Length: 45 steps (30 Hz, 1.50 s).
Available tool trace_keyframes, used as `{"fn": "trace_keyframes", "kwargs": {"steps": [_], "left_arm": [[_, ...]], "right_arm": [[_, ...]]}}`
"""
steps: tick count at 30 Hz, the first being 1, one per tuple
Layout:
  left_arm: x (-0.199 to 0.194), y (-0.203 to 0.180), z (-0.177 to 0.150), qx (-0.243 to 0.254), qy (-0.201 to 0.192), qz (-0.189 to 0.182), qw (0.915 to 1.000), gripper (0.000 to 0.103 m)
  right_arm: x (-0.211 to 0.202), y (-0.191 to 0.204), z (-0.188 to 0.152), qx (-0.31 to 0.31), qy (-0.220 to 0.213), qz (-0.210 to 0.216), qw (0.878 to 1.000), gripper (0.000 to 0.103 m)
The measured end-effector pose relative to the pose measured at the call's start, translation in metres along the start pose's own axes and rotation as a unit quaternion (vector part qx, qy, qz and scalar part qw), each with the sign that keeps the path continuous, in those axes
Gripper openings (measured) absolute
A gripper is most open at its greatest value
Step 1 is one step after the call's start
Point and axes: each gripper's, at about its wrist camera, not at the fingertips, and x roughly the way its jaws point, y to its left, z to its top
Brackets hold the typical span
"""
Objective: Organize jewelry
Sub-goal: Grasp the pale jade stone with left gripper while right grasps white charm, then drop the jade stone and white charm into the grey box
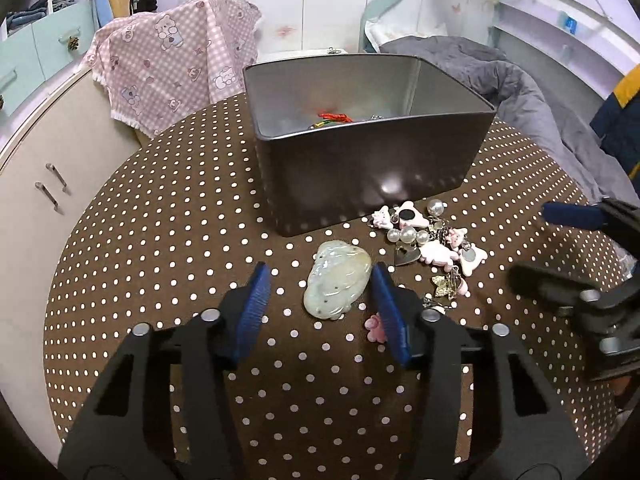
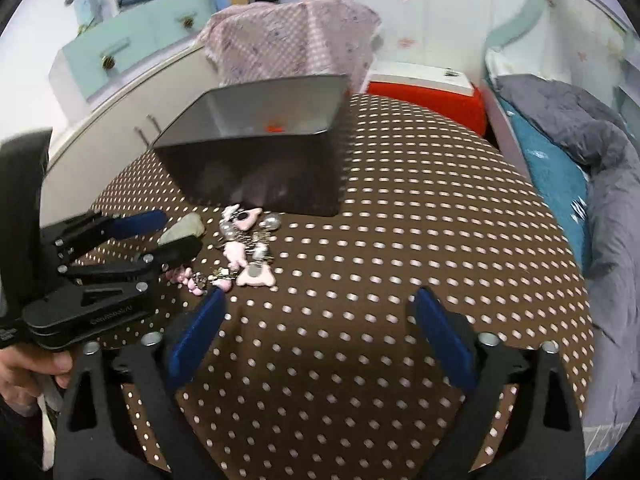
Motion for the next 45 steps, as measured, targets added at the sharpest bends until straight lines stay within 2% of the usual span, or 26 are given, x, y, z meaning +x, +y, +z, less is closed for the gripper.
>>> {"fn": "trace_keyframes", "kwargs": {"steps": [3,8,10,11,12,15,21,30,37,45], "left_arm": [[0.002,0.001,0.002,-0.004,-0.001,0.003,1.0000,0.050],[0.005,0.000,0.003,0.001,-0.002,0.007,1.0000,0.050],[0.004,0.001,0.002,-0.001,-0.003,0.004,1.0000,0.049],[0.004,0.001,0.002,-0.001,-0.005,0.001,1.0000,0.046],[0.003,0.001,0.001,-0.001,-0.006,-0.001,1.0000,0.037],[0.000,0.002,-0.002,-0.003,-0.008,-0.006,0.9999,0.029],[-0.008,0.010,-0.010,-0.025,-0.011,-0.033,0.9991,0.029],[-0.032,0.024,-0.019,-0.047,-0.025,-0.046,0.9975,0.029],[-0.069,0.027,-0.005,-0.051,-0.067,-0.044,0.9955,0.029],[-0.115,0.023,0.036,-0.044,-0.138,-0.054,0.9880,0.029]], "right_arm": [[0.013,0.010,0.004,-0.023,0.007,-0.005,1.000,0.066],[0.019,0.028,0.004,-0.073,-0.002,-0.017,0.997,0.049],[0.019,0.031,0.003,-0.081,-0.005,-0.010,0.997,0.035],[0.018,0.032,0.002,-0.083,-0.007,-0.011,0.996,0.029],[0.018,0.031,0.001,-0.084,-0.008,-0.012,0.996,0.021],[0.014,0.027,-0.003,-0.078,-0.010,-0.008,0.997,0.021],[-0.006,0.012,-0.010,-0.048,-0.022,0.012,0.999,0.021],[-0.032,0.003,0.000,-0.031,-0.045,0.027,0.998,0.021],[-0.064,0.002,0.023,-0.039,-0.086,0.041,0.995,0.021],[-0.104,0.006,0.063,-0.070,-0.143,0.040,0.986,0.021]]}}
